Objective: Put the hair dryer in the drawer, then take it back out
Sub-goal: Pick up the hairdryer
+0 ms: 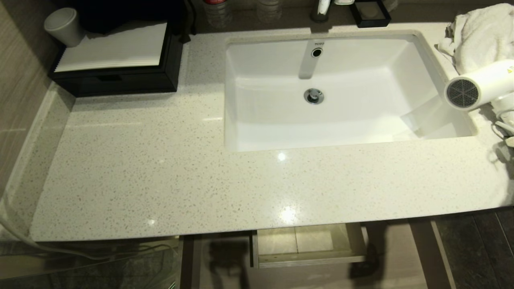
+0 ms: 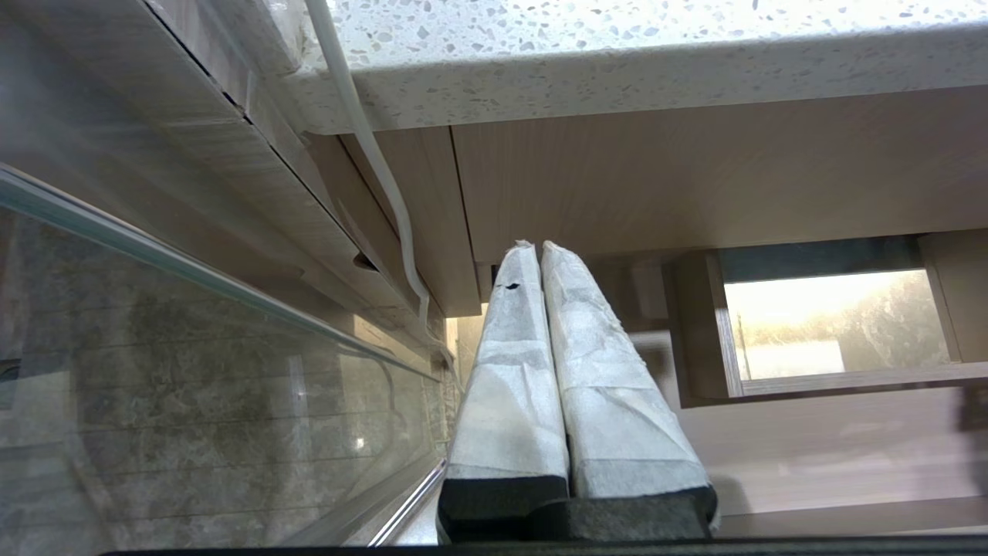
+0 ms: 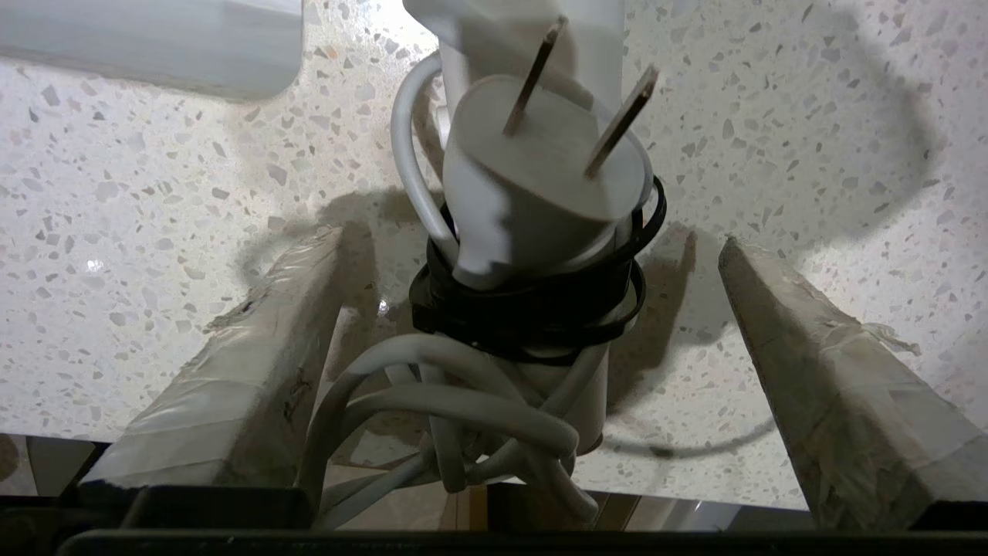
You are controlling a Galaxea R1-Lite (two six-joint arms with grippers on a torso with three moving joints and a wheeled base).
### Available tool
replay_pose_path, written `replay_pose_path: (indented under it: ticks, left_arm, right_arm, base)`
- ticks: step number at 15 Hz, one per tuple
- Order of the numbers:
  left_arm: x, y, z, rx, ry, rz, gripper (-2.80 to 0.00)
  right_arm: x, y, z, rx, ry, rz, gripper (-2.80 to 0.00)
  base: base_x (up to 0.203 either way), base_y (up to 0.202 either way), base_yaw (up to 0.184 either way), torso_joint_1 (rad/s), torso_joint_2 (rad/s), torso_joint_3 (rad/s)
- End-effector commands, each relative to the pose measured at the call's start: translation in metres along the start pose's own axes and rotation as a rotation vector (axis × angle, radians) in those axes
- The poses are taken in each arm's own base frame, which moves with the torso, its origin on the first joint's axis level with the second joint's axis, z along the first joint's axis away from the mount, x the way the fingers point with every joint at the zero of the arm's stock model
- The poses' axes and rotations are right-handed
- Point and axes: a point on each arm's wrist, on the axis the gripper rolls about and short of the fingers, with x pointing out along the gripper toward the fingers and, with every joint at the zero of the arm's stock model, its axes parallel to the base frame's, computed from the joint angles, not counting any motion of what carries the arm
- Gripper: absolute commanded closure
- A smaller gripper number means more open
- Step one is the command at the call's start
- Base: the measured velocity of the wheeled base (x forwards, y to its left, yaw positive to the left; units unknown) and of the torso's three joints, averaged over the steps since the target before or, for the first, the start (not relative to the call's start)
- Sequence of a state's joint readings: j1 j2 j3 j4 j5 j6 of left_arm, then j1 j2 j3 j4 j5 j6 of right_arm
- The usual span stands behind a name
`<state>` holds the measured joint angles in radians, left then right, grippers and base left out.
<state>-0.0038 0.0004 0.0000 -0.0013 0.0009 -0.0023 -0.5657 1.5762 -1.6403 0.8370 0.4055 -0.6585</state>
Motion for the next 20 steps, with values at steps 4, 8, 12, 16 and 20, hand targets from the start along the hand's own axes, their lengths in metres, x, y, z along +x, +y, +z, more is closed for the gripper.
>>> replay_pose_path:
  ticks: [4,8,12,16,20]
  left_arm:
    - [0.000,0.000,0.000,-0.001,0.000,0.001,0.00]
    - [0.000,0.000,0.000,0.000,0.000,0.001,0.00]
    - [0.000,0.000,0.000,0.000,0.000,0.001,0.00]
    - [0.000,0.000,0.000,-0.001,0.000,0.001,0.00]
    - [0.000,0.000,0.000,-0.001,-0.001,0.001,0.00]
  right_arm:
    - [0.020,-0.005,0.004,-0.004,0.021,0.040,-2.80]
    - [0.023,-0.003,0.007,-0.015,-0.029,0.108,0.00]
    - [0.013,0.002,0.008,-0.134,-0.052,0.100,0.00]
    - [-0.006,0.010,0.009,-0.146,-0.082,0.071,0.00]
    - [-0.039,0.025,0.011,-0.180,-0.142,0.015,0.00]
  base:
    - [0.000,0.000,0.000,0.000,0.00,0.000]
    - [0.000,0.000,0.000,0.000,0.00,0.000]
    - [0.000,0.000,0.000,0.000,0.00,0.000]
    - [0.000,0.000,0.000,0.000,0.00,0.000]
    - [0.000,0.000,0.000,0.000,0.00,0.000]
